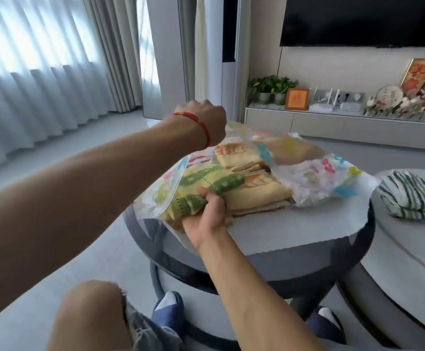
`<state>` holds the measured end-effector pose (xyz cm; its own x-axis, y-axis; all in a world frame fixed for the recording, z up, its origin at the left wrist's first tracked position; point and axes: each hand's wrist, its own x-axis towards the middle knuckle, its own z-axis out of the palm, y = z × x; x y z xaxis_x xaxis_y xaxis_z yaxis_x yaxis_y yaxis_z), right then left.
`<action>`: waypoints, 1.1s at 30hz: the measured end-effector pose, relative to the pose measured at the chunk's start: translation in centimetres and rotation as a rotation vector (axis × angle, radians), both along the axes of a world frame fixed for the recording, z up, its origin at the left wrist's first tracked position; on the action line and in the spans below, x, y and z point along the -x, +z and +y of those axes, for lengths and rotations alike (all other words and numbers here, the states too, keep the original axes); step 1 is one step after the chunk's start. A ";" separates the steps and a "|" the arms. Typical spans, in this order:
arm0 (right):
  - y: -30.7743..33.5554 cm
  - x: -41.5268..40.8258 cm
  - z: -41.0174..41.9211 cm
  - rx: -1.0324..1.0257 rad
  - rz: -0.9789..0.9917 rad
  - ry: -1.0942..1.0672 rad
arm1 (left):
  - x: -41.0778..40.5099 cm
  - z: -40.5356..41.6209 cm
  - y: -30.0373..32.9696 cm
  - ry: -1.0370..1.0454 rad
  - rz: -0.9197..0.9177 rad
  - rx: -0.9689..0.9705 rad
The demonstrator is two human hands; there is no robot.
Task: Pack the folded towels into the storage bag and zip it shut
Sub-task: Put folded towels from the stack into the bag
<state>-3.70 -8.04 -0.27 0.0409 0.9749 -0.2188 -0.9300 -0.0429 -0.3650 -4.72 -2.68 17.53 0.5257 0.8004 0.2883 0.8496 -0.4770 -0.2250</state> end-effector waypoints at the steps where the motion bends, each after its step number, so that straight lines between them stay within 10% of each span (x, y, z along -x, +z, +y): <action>1: -0.1 0.7 0.2 -0.002 0.017 0.012 | -0.1 0.1 0.1 -0.009 -0.004 -0.012; 8: 1.6 0.9 2.9 -0.107 0.161 -0.010 | 0.2 0.0 0.2 -0.032 -0.011 0.009; 14: -2.3 -0.2 1.5 0.147 -0.256 0.334 | -0.1 -1.0 -0.6 -0.024 0.027 0.060; 20: -3.7 -1.3 2.0 0.328 -0.569 0.053 | -0.6 -1.3 -2.1 -0.045 0.028 -0.021; 23: -2.7 0.0 1.2 0.255 -0.591 0.301 | -1.4 -1.5 -2.9 -0.072 0.039 -0.063; 26: -2.7 -2.0 0.7 0.189 -1.253 0.298 | -2.2 -1.6 -3.9 -0.101 0.042 -0.098; 31: -4.1 -11.5 -1.8 0.066 -2.353 -0.436 | -3.0 -1.2 -4.8 -0.148 -0.038 -0.056; 33: -5.1 -15.8 -1.5 0.104 -2.669 -0.316 | -3.5 -1.3 -5.0 -0.175 -0.093 -0.036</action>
